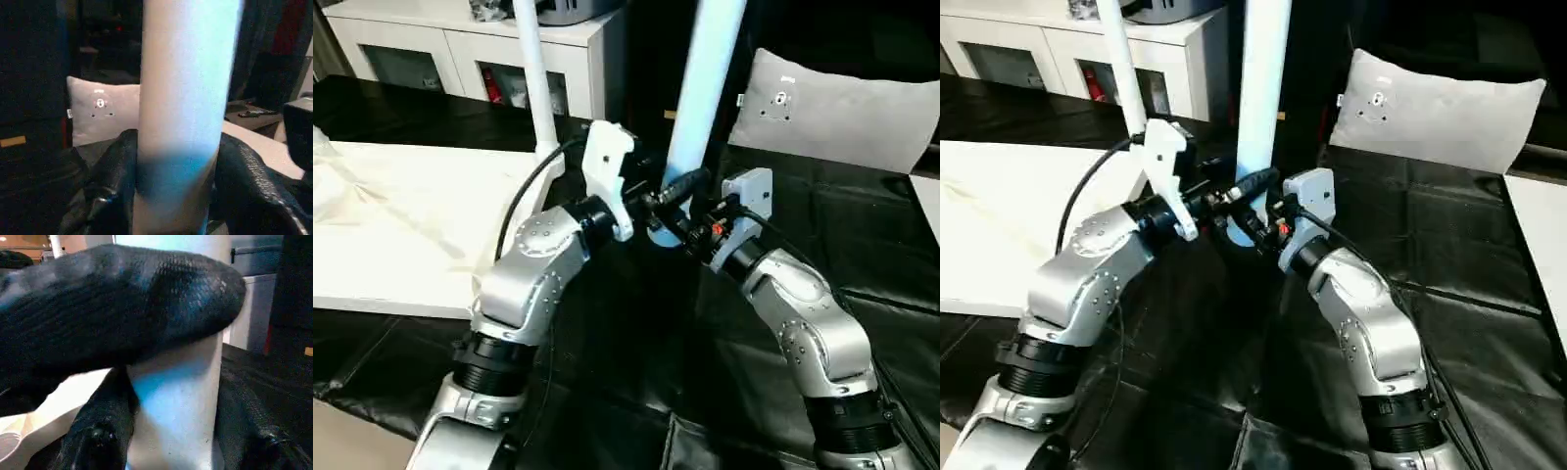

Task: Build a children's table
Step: Pick table leg

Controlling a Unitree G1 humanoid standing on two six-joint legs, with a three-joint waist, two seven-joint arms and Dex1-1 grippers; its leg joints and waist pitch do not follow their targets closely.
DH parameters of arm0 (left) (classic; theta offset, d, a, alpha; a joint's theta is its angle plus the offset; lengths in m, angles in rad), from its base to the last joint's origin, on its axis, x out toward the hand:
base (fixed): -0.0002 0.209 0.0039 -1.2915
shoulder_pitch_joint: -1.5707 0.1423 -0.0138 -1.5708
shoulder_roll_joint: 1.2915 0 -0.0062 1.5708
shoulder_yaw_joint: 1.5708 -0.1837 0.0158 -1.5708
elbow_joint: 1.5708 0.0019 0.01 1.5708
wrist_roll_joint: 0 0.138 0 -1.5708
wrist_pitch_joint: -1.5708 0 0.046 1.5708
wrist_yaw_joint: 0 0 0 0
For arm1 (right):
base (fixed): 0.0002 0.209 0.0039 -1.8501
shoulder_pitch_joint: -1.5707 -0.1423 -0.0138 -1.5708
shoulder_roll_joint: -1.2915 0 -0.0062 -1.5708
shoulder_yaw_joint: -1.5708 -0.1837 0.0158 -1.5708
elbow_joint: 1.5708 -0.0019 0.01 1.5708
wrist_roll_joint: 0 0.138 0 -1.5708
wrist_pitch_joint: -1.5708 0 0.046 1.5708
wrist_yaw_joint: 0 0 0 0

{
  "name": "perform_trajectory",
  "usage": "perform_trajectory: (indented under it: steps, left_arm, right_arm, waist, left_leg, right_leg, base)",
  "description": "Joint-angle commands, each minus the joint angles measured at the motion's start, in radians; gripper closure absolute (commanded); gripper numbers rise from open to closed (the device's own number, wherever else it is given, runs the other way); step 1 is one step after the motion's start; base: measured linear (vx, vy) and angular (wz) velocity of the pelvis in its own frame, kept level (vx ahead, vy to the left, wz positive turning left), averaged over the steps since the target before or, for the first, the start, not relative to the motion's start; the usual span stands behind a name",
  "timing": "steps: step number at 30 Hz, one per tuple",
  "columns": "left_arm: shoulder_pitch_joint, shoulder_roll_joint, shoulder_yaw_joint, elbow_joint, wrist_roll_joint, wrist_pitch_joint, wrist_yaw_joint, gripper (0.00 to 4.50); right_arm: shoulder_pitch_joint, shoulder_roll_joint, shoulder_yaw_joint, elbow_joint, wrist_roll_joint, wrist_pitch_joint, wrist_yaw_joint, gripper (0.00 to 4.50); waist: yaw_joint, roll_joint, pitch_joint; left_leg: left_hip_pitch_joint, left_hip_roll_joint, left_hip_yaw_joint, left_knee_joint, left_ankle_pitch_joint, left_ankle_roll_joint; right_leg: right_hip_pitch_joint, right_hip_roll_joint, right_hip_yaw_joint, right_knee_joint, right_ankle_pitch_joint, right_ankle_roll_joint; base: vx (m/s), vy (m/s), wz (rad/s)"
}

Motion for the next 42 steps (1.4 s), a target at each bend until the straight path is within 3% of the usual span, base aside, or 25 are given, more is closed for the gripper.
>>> perform_trajectory:
  steps: [1,11,12,15,17,22,24,27,30,33,38,42]
  left_arm:
    - [-0.003,-0.002,0.005,0.013,0.0,0.021,0.012,2.42]
    - [-0.013,-0.015,0.032,0.013,-0.014,0.04,0.037,2.56]
    - [-0.019,-0.015,0.038,0.014,-0.013,0.045,0.046,2.56]
    - [-0.038,-0.009,0.061,0.028,-0.011,0.06,0.068,2.56]
    - [-0.044,-0.004,0.071,0.033,-0.014,0.064,0.07,2.56]
    - [-0.083,0.028,0.119,0.07,-0.057,0.091,0.042,2.56]
    - [-0.098,0.035,0.141,0.079,-0.092,0.12,0.022,2.56]
    - [-0.131,0.049,0.196,0.095,-0.18,0.194,-0.016,2.56]
    - [-0.151,0.059,0.232,0.096,-0.265,0.259,-0.07,2.56]
    - [-0.163,0.064,0.247,0.09,-0.312,0.3,-0.099,2.56]
    - [-0.172,0.09,0.251,0.066,-0.392,0.38,-0.175,2.56]
    - [-0.175,0.106,0.244,0.05,-0.421,0.414,-0.21,2.56]
  right_arm:
    - [-0.006,0.0,-0.002,-0.017,-0.002,-0.021,0.003,2.57]
    - [-0.023,0.002,0.003,-0.003,-0.026,-0.017,-0.004,2.57]
    - [-0.026,0.005,-0.003,-0.001,-0.014,-0.006,-0.002,2.22]
    - [-0.03,0.002,-0.013,-0.01,0.013,0.017,0.017,1.83]
    - [-0.029,-0.004,-0.016,-0.017,0.022,0.027,0.025,1.78]
    - [-0.016,-0.068,-0.096,-0.067,0.155,0.123,0.115,1.31]
    - [-0.012,-0.097,-0.135,-0.078,0.21,0.163,0.146,1.21]
    - [-0.018,-0.139,-0.24,-0.076,0.316,0.234,0.156,0.97]
    - [-0.032,-0.163,-0.31,-0.043,0.358,0.262,0.133,0.68]
    - [-0.032,-0.176,-0.332,-0.033,0.377,0.276,0.139,0.43]
    - [-0.022,-0.198,-0.374,-0.06,0.481,0.333,0.176,0.07]
    - [-0.009,-0.221,-0.378,-0.09,0.521,0.369,0.216,0.07]
  waist:
    - [-0.004,-0.01,-0.072]
    - [-0.003,-0.016,-0.072]
    - [-0.003,-0.015,-0.071]
    - [-0.003,-0.014,-0.072]
    - [-0.003,-0.012,-0.071]
    - [0.002,-0.009,-0.074]
    - [0.005,-0.006,-0.075]
    - [0.01,-0.007,-0.076]
    - [0.011,-0.004,-0.073]
    - [0.009,-0.003,-0.07]
    - [0.008,-0.001,-0.068]
    - [0.009,0.001,-0.064]
  left_leg:
    - [-0.009,0.049,-0.01,-0.069,-0.048,0.04]
    - [-0.008,0.049,-0.01,-0.069,-0.043,0.046]
    - [-0.008,0.049,-0.01,-0.07,-0.043,0.047]
    - [-0.008,0.049,-0.01,-0.069,-0.045,0.047]
    - [-0.009,0.047,-0.01,-0.068,-0.043,0.049]
    - [-0.006,0.048,-0.011,-0.067,-0.038,0.06]
    - [-0.005,0.047,-0.011,-0.064,-0.029,0.062]
    - [-0.006,0.047,-0.01,-0.062,-0.022,0.068]
    - [-0.009,0.043,-0.009,-0.062,-0.027,0.064]
    - [-0.009,0.041,-0.008,-0.064,-0.033,0.062]
    - [-0.006,0.043,-0.009,-0.065,-0.043,0.073]
    - [-0.008,0.042,-0.009,-0.066,-0.046,0.073]
  right_leg:
    - [0.064,-0.091,0.064,-0.08,-0.251,-0.07]
    - [0.063,-0.091,0.064,-0.08,-0.263,-0.068]
    - [0.063,-0.091,0.064,-0.08,-0.264,-0.068]
    - [0.064,-0.092,0.064,-0.08,-0.262,-0.07]
    - [0.064,-0.09,0.063,-0.08,-0.256,-0.067]
    - [0.067,-0.089,0.063,-0.079,-0.245,-0.059]
    - [0.065,-0.089,0.063,-0.076,-0.223,-0.077]
    - [0.066,-0.091,0.062,-0.074,-0.198,-0.11]
    - [0.066,-0.09,0.059,-0.078,-0.222,-0.116]
    - [0.067,-0.089,0.057,-0.081,-0.246,-0.114]
    - [0.065,-0.087,0.055,-0.087,-0.279,-0.106]
    - [0.066,-0.087,0.054,-0.09,-0.292,-0.1]
  base:
    - [0.0,0.0,0.0]
    - [0.0,0.0,0.0]
    - [0.0,0.0,0.0]
    - [0.0,0.0,0.0]
    - [0.0,0.0,0.0]
    - [0.0,0.0,0.0]
    - [0.0,0.0,0.0]
    - [0.0,0.0,0.0]
    - [0.0,0.0,0.0]
    - [0.0,0.0,0.0]
    - [0.0,0.0,0.0]
    - [0.0,0.0,0.0]
